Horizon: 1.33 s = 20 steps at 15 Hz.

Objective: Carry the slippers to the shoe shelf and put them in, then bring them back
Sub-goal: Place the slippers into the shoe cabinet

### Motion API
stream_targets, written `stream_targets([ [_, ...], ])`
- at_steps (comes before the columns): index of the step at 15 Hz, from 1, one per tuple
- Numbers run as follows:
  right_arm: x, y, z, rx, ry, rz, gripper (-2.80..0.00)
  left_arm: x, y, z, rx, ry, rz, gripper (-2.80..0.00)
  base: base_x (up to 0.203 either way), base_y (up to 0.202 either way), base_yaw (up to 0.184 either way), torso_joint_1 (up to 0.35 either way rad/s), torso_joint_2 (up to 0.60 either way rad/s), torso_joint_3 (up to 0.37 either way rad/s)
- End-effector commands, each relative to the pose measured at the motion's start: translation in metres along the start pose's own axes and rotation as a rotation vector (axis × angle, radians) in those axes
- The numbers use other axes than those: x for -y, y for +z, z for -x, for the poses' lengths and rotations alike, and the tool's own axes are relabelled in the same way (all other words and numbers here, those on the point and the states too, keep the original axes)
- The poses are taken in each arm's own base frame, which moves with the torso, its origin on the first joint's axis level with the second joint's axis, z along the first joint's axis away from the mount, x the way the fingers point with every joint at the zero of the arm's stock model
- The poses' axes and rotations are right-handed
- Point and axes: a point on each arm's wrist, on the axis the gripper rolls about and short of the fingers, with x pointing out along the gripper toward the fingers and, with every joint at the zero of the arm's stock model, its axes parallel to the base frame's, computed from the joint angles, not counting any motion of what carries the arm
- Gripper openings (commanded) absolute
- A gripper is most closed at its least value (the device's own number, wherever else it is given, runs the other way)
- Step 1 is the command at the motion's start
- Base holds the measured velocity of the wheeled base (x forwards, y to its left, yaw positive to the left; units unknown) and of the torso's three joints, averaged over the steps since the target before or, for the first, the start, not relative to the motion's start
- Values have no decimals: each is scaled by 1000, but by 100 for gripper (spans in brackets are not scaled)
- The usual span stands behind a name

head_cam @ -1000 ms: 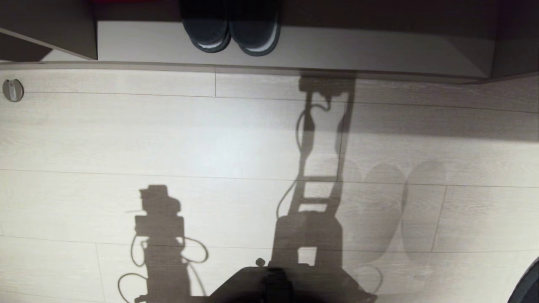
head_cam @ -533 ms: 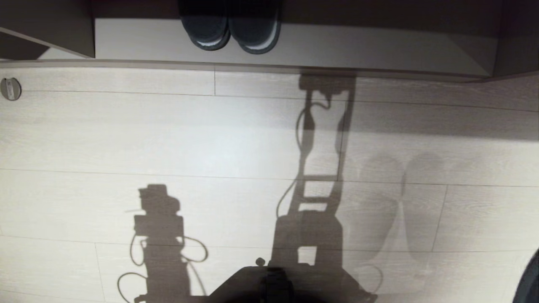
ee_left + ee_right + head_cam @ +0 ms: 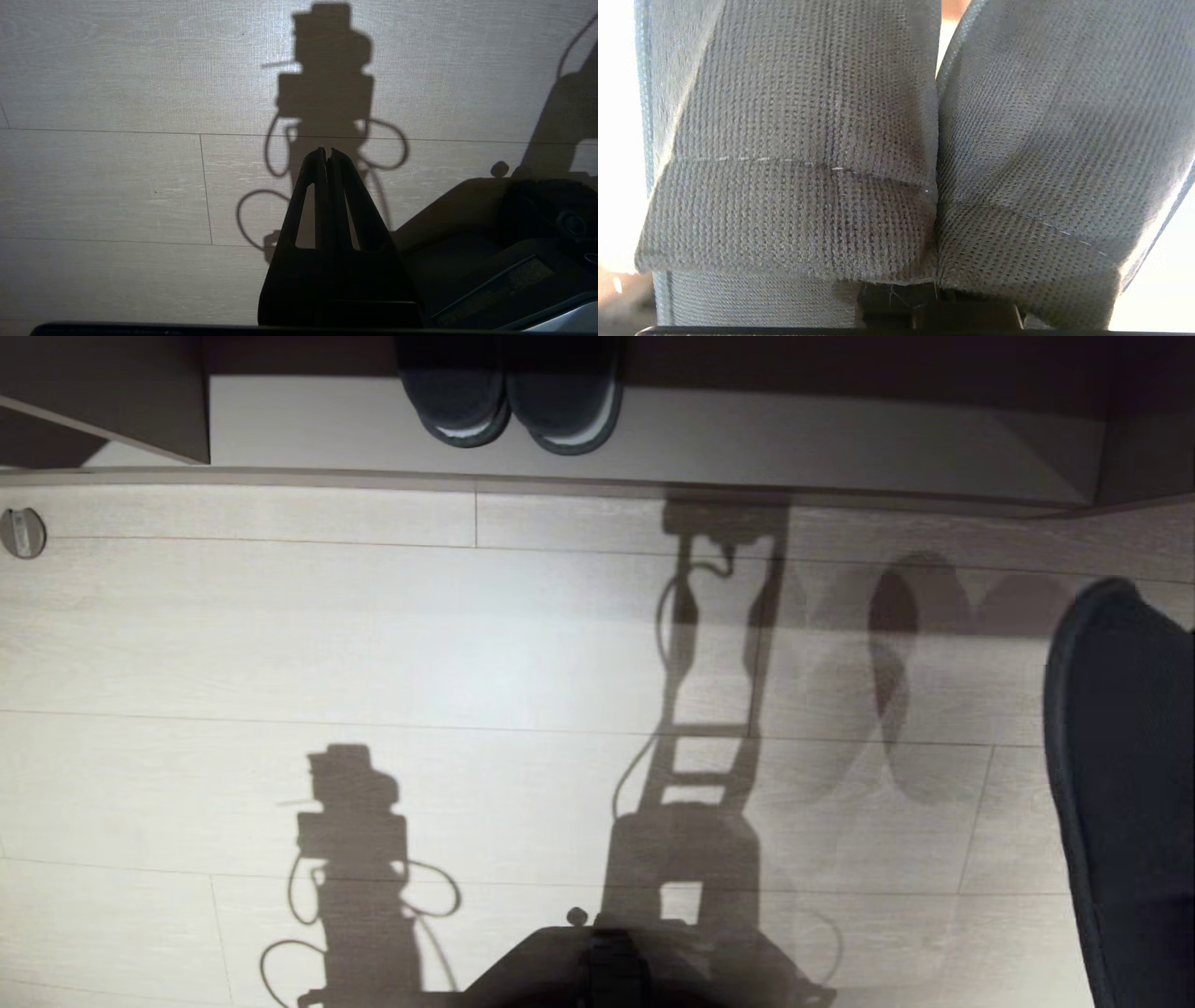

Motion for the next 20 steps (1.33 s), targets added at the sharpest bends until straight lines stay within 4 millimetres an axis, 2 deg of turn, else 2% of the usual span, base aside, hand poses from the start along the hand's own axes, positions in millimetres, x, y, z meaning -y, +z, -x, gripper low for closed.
stream_targets([
  [1,4,3,-61,-96,35,-6,-280,0,0,0,1,1,0,-280,0,0,0,0,0,0],
  [4,3,33,-119,17,113,60,-280,0,0,0,2,1,2,-280,0,0,0,0,0,0],
  [7,0,53,-155,140,137,117,-280,0,0,0,0,1,2,-280,0,0,0,0,0,0],
  [14,3,93,-183,349,86,153,-280,0,0,0,2,1,2,-280,0,0,0,0,0,0],
  [17,5,117,-204,423,78,159,-280,0,0,0,1,1,2,-280,0,0,0,0,0,0],
  [20,6,131,-231,456,85,162,-280,0,0,0,2,1,2,-280,0,0,0,0,0,0],
])
